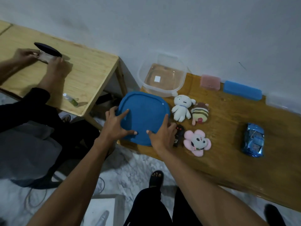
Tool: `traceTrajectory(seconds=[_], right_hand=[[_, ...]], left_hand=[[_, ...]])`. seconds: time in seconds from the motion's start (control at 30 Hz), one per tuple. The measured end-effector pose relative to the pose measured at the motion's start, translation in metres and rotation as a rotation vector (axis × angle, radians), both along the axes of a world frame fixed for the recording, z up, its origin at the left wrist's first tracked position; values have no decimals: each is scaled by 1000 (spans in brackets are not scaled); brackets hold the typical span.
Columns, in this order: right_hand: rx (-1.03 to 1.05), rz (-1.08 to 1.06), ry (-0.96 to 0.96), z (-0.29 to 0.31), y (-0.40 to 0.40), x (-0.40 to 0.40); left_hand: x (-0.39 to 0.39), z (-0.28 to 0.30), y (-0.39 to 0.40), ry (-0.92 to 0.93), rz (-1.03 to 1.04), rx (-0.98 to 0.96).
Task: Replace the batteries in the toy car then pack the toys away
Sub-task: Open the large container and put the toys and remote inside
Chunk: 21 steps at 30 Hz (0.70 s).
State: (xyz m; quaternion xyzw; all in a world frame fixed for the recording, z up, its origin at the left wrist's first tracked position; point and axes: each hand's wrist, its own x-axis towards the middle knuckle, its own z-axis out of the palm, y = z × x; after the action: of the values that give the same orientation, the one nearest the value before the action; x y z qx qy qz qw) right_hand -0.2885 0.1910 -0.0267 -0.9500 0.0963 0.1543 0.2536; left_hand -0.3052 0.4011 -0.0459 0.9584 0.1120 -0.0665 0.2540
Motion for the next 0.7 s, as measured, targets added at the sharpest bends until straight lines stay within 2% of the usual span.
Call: traceTrajectory(seconds=[0.1, 0.3, 0.37, 0.53, 0.7], right_hand=[[-41, 24, 85, -8, 3, -1], [-59, 42, 185, -16, 5, -1], [-60, 33, 136, -12, 5, -1], [28, -58, -99, 1, -14, 28], [187, -209, -304, 9, -67, 66]], left_hand=[[0, -14, -2, 97, -11, -9], [0, -28, -8, 151, -10, -5], [-2, -28, -8, 144, 4, -2], [16, -11, -33, -48, 29, 55], [68, 6, -100, -159, -103, -81]])
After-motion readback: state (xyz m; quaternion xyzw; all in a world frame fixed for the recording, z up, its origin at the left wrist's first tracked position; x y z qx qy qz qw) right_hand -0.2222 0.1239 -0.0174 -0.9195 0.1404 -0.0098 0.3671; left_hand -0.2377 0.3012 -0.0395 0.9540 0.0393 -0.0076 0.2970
